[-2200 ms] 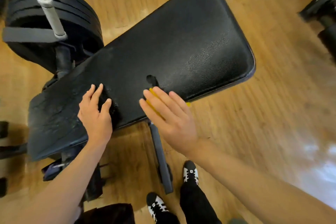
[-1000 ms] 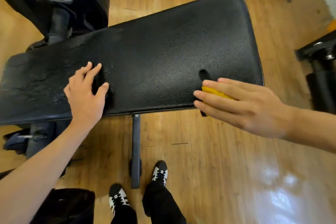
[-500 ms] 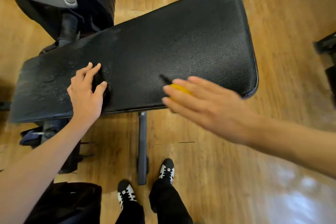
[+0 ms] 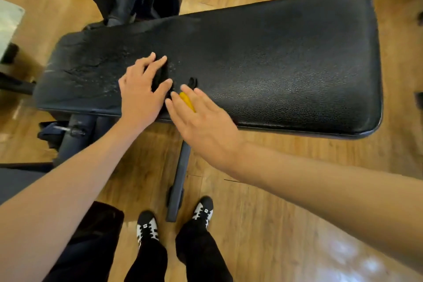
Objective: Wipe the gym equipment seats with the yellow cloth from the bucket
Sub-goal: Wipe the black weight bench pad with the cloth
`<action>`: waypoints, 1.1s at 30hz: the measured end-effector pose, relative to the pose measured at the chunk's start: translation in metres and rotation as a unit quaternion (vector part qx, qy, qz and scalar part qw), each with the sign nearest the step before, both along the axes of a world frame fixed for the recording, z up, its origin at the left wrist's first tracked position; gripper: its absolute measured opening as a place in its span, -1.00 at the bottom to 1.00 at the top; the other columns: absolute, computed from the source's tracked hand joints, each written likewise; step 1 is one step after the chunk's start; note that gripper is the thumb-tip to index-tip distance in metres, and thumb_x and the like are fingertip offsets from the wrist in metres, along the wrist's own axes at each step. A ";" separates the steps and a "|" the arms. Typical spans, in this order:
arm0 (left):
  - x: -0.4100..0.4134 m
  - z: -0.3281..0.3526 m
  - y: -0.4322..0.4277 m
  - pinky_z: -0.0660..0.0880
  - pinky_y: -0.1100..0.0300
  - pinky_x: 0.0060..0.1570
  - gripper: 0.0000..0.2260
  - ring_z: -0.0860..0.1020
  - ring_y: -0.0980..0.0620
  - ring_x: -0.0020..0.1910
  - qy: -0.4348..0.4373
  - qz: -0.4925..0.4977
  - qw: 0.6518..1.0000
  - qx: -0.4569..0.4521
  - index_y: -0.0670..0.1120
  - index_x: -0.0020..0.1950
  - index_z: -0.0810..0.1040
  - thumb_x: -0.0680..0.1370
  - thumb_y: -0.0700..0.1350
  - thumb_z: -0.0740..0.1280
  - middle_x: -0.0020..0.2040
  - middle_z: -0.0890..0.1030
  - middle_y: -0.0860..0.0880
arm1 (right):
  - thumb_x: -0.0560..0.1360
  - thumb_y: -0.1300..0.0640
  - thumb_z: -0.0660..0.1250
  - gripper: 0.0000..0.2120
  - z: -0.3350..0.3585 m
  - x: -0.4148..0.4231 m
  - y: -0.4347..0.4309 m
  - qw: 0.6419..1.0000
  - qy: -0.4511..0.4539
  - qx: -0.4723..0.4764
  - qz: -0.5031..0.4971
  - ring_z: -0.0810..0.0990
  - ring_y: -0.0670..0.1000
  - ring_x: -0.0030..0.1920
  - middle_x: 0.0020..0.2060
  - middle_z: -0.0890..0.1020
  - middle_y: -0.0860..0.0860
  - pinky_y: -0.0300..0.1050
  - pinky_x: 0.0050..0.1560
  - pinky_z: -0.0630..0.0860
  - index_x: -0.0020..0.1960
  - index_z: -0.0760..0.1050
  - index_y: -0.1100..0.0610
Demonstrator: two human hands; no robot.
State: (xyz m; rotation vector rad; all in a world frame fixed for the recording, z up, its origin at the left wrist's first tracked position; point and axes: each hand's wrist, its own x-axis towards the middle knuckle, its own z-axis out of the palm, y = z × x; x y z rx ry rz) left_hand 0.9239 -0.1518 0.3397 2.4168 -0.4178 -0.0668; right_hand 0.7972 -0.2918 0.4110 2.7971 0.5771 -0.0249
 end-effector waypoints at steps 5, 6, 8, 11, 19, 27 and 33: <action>0.002 -0.003 0.003 0.15 -0.09 0.44 -0.55 0.32 -0.03 0.48 -0.004 -0.010 1.000 -0.001 0.11 0.54 0.40 0.64 0.09 0.18 0.51 0.39 0.04 | 0.54 0.29 -0.20 -0.38 0.022 -0.004 -0.017 0.999 0.047 0.002 0.012 0.19 0.25 0.56 0.57 0.21 0.22 0.12 0.57 0.10 0.60 0.08 0.26; 0.001 -0.002 0.003 0.13 -0.08 0.44 -0.56 0.31 -0.02 0.49 -0.004 -0.006 1.000 -0.001 0.11 0.55 0.39 0.65 0.06 0.22 0.52 0.38 0.04 | 0.55 0.30 -0.15 -0.40 0.035 -0.019 -0.038 0.999 0.043 0.001 0.013 0.22 0.23 0.56 0.57 0.22 0.20 0.11 0.56 0.13 0.60 0.12 0.24; 0.000 -0.001 0.001 0.11 -0.07 0.47 -0.56 0.28 -0.02 0.51 0.006 0.001 1.000 -0.005 0.11 0.55 0.38 0.65 0.00 0.26 0.53 0.37 0.04 | 0.59 0.35 -0.04 -0.45 0.061 -0.053 -0.086 1.000 0.022 -0.005 -0.009 0.25 0.20 0.55 0.56 0.25 0.17 0.11 0.55 0.19 0.59 0.17 0.23; -0.001 0.000 0.001 0.11 -0.11 0.48 -0.56 0.27 -0.05 0.53 0.009 0.002 1.000 -0.006 0.10 0.55 0.38 0.66 -0.03 0.28 0.54 0.36 0.02 | 0.64 0.31 0.08 -0.50 0.106 -0.095 -0.143 0.998 0.019 -0.003 -0.064 0.25 0.16 0.56 0.57 0.26 0.14 0.13 0.52 0.24 0.58 0.21 0.21; 0.000 0.004 -0.002 0.15 -0.17 0.49 -0.54 0.26 -0.07 0.55 0.018 -0.006 1.000 -0.002 0.09 0.56 0.38 0.64 0.03 0.25 0.56 0.35 0.01 | 0.50 0.39 0.34 -0.46 0.066 -0.045 -0.084 0.982 -0.021 0.064 -0.176 0.36 0.28 0.48 0.47 0.39 0.25 0.15 0.51 0.27 0.47 0.36 0.33; 0.003 -0.003 -0.002 0.08 -0.04 0.50 -0.51 0.22 0.00 0.57 0.019 -0.007 1.000 0.024 0.14 0.56 0.34 0.62 0.16 0.14 0.57 0.32 0.07 | 0.66 0.22 0.11 -0.41 0.009 0.096 0.007 0.970 0.065 0.090 -0.215 -0.06 0.21 0.62 0.62 -0.02 0.20 0.09 0.61 -0.08 0.61 -0.05 0.25; 0.017 0.003 0.023 0.15 -0.12 0.52 -0.55 0.22 -0.01 0.56 0.060 -0.074 0.995 -0.021 0.08 0.57 0.36 0.66 0.03 0.29 0.58 0.30 0.07 | 0.64 0.11 0.21 -0.41 0.005 0.084 0.009 0.967 0.046 0.098 -0.229 -0.01 0.20 0.62 0.61 0.10 0.17 0.15 0.60 -0.07 0.60 0.10 0.21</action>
